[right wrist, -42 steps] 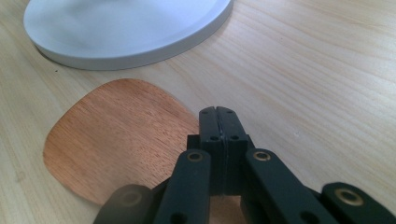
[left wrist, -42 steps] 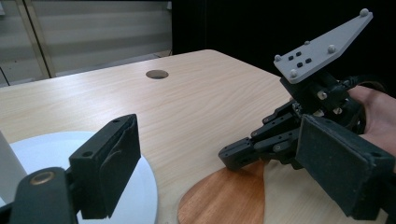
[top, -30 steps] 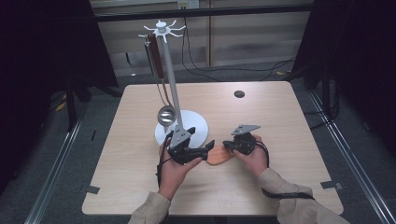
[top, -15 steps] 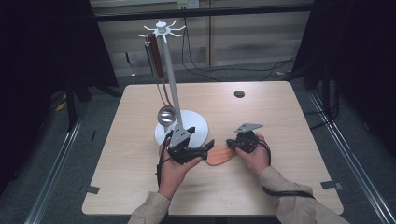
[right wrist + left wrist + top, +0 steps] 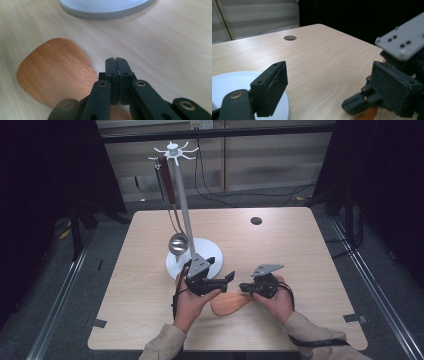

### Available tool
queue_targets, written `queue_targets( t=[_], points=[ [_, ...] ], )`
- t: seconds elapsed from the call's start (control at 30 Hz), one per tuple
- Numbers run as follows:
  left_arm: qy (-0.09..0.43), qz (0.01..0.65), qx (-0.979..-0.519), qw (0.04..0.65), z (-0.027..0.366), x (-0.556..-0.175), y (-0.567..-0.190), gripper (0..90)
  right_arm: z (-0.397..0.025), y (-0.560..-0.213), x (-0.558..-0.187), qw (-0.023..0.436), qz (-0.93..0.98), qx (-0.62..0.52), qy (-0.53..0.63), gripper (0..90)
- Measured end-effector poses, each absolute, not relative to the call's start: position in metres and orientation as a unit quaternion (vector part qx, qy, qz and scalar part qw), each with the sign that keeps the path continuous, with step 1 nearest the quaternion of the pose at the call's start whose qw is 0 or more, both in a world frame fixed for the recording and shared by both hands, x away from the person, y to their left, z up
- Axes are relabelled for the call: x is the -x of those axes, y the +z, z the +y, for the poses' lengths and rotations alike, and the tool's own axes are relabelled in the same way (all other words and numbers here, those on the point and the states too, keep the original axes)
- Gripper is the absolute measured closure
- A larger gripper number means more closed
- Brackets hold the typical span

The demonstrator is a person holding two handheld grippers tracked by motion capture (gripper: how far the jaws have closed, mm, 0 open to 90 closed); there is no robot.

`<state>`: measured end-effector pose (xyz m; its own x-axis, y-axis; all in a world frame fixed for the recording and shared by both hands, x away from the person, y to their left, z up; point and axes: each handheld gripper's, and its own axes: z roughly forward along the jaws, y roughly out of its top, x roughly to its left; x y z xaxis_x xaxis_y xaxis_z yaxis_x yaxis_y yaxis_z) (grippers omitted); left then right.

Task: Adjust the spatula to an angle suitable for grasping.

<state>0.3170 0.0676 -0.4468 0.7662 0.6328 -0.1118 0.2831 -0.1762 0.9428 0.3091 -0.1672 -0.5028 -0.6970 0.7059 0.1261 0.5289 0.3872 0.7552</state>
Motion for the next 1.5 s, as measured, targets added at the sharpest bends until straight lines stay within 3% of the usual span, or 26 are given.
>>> queue_targets(
  t=[0.37,0.57,0.77,1.03,1.13,1.4,1.5],
  points=[
    [0.122,0.274,-0.781,0.547,0.039,-0.322,-0.457,15.2,-0.242,-0.49,-0.302,0.166,0.775,-0.456,0.405,90.0],
    [0.105,0.258,-0.795,0.539,0.026,-0.324,-0.461,15.8,-0.27,-0.492,-0.284,0.173,0.766,-0.484,0.387,90.0],
    [0.088,0.242,-0.813,0.522,0.015,-0.322,-0.466,16.5,-0.277,-0.5,-0.273,0.162,0.77,-0.494,0.369,90.0],
    [0.076,0.242,-0.828,0.5,0.014,-0.322,-0.473,18.7,-0.257,-0.505,-0.278,0.159,0.786,-0.478,0.358,90.0],
    [0.068,0.235,-0.839,0.485,0.013,-0.322,-0.477,21.2,-0.25,-0.505,-0.279,0.151,0.792,-0.466,0.365,86.2],
    [0.046,0.21,-0.877,0.429,0.002,-0.322,-0.488,30.8,-0.27,-0.496,-0.28,0.168,0.754,-0.501,0.392,61.1],
    [0.031,0.209,-0.887,0.409,-0.007,-0.321,-0.491,34.3,-0.277,-0.495,-0.278,0.168,0.745,-0.51,0.397,56.2]
  ],
)
